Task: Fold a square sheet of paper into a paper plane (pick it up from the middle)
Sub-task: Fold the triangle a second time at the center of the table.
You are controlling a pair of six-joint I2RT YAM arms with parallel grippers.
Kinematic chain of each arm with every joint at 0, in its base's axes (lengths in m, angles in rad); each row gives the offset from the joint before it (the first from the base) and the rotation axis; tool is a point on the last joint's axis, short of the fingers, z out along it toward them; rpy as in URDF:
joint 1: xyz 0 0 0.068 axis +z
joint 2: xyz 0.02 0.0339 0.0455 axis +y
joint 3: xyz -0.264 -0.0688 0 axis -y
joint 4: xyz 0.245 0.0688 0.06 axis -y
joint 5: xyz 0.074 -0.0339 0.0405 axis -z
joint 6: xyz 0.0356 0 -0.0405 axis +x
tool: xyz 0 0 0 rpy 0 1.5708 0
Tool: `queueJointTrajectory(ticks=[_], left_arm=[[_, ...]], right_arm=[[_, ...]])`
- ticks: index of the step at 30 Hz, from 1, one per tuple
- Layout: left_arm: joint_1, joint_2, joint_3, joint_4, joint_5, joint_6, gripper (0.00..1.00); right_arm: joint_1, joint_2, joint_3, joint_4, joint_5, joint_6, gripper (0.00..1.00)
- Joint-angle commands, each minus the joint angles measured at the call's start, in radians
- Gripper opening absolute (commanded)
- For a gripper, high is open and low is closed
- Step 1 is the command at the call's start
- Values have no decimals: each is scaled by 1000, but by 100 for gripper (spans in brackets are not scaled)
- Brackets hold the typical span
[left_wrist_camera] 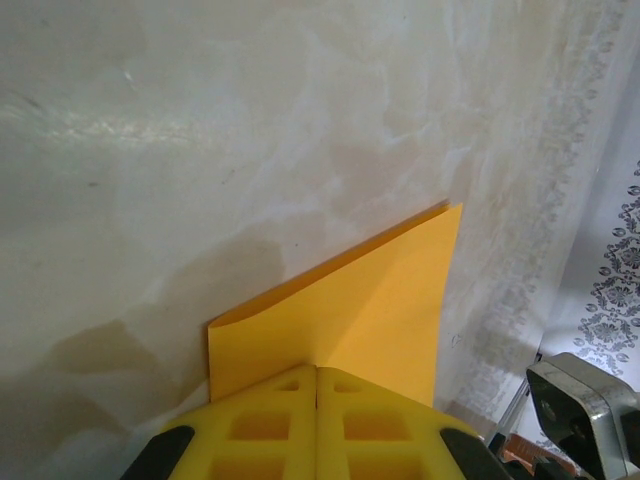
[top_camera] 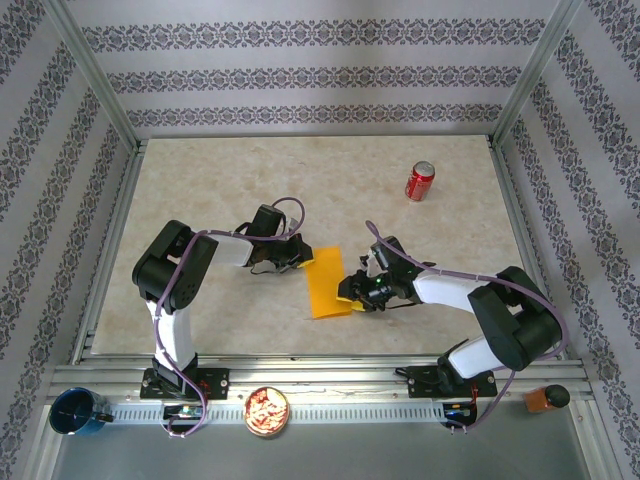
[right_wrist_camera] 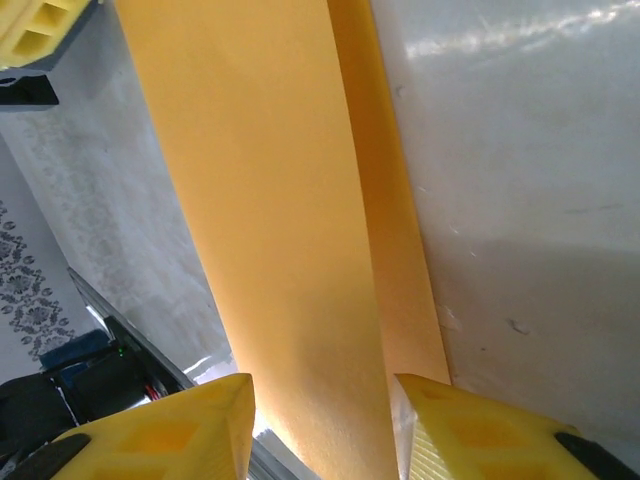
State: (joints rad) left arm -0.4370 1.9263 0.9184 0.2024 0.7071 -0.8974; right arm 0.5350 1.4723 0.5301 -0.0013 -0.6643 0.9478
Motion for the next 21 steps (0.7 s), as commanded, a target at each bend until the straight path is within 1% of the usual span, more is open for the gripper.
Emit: queueJointTrajectory(ticks=[1,9,15,17,18,21], left_arm=[[5,38,4,-11,22,29,6],[4,78,91,-56,67,111,7],[3,99,169,-124,68,163,7],[4,91,178,-140,64,173,11],[4,78,175,-140,64,174,14],[-1,30,160,-138,57,181,31]], right_arm=[[4,-13,-1,55,-17,14,42],[-29,82,15,227,-57,65,41],[-47,110,37,248,-52,64,41],[-55,111,36,253,-50,62,41],[-59,112,36,256,-55,63,40],[-61,113,33,274,-65,67,39]])
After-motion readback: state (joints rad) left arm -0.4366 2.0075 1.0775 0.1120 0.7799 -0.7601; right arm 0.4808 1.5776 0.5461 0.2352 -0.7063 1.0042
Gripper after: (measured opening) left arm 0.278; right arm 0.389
